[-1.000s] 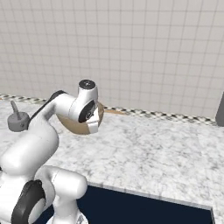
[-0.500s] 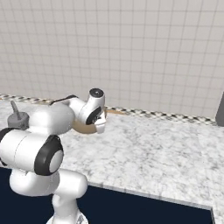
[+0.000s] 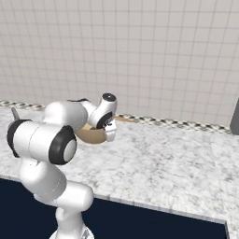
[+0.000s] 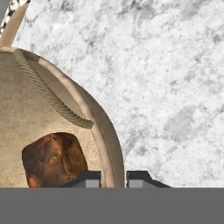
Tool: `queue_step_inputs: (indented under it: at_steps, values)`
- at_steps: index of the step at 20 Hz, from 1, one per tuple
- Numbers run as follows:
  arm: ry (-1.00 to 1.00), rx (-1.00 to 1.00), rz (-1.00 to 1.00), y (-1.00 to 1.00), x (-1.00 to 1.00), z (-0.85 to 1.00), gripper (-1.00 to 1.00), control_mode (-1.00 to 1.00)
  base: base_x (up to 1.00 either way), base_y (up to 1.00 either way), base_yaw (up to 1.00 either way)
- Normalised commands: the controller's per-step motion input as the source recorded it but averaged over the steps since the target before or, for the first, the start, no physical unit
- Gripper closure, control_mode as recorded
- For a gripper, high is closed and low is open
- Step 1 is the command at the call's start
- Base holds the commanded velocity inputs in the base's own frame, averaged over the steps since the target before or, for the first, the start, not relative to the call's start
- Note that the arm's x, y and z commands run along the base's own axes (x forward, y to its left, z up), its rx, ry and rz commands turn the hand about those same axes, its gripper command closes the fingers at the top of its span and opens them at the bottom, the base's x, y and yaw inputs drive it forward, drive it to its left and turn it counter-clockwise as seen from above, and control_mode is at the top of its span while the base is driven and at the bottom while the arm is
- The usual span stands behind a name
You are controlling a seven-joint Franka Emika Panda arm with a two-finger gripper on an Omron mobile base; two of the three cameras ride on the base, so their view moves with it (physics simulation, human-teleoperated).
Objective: Open the cabinet, pick up the bread from the cabinet and place it in the basket. Then move the basket to the dining counter.
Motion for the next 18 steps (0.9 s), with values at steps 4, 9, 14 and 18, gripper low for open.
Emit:
queue_step_inputs:
  at_steps: [4, 9, 14, 18]
  values:
    - [-0.04, 0.0, 0.0, 0.0, 0.05, -0.43, 1.0, -1.0, 0.0, 0.0, 0.0]
    - [-0.01, 0.0, 0.0, 0.01, 0.0, -0.09, -1.0, -1.0, 0.0, 0.0, 0.0]
    - [0.0, 0.0, 0.02, 0.0, 0.02, 0.17, -1.0, -1.0, 0.0, 0.0, 0.0]
    - [0.0, 0.0, 0.06, 0.0, -0.28, 0.67, -1.0, -1.0, 0.0, 0.0, 0.0]
